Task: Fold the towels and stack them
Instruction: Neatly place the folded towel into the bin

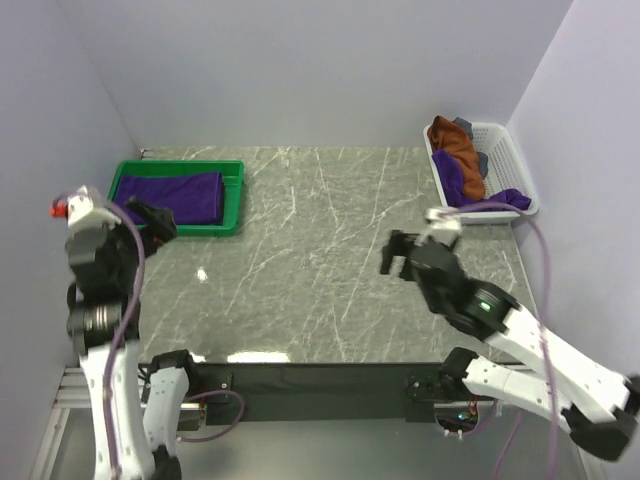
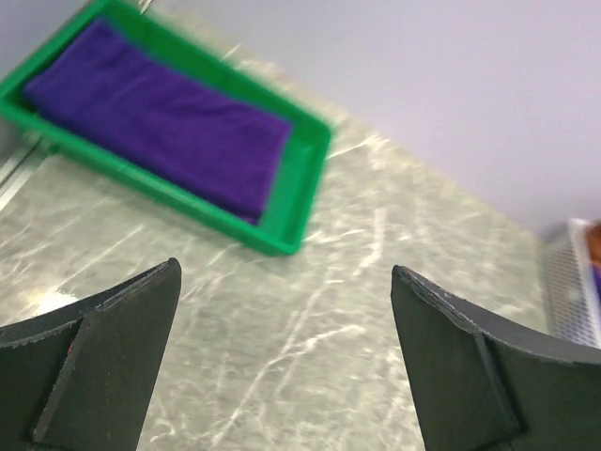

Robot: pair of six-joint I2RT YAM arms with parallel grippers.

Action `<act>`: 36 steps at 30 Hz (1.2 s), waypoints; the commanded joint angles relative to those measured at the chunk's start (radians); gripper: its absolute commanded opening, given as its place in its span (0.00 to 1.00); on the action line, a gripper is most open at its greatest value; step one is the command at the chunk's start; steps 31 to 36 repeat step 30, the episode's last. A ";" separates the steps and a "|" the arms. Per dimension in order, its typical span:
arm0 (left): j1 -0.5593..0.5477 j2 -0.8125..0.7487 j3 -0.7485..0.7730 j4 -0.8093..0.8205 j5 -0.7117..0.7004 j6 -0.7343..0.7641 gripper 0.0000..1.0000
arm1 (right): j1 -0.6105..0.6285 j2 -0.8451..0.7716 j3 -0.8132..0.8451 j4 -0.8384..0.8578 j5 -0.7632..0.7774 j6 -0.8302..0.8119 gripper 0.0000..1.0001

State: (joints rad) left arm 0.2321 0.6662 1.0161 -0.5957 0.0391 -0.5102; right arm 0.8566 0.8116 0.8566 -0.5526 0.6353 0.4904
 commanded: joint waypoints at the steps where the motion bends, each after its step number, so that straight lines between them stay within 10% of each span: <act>1: -0.039 -0.158 -0.027 -0.085 0.003 0.002 0.99 | -0.010 -0.187 -0.066 -0.072 0.184 0.091 1.00; 12: -0.146 -0.326 0.016 -0.343 -0.239 0.027 0.99 | -0.008 -0.659 -0.263 0.020 0.221 -0.010 1.00; 36: -0.160 -0.309 0.013 -0.328 -0.214 0.033 0.99 | -0.008 -0.709 -0.268 0.016 0.242 -0.041 1.00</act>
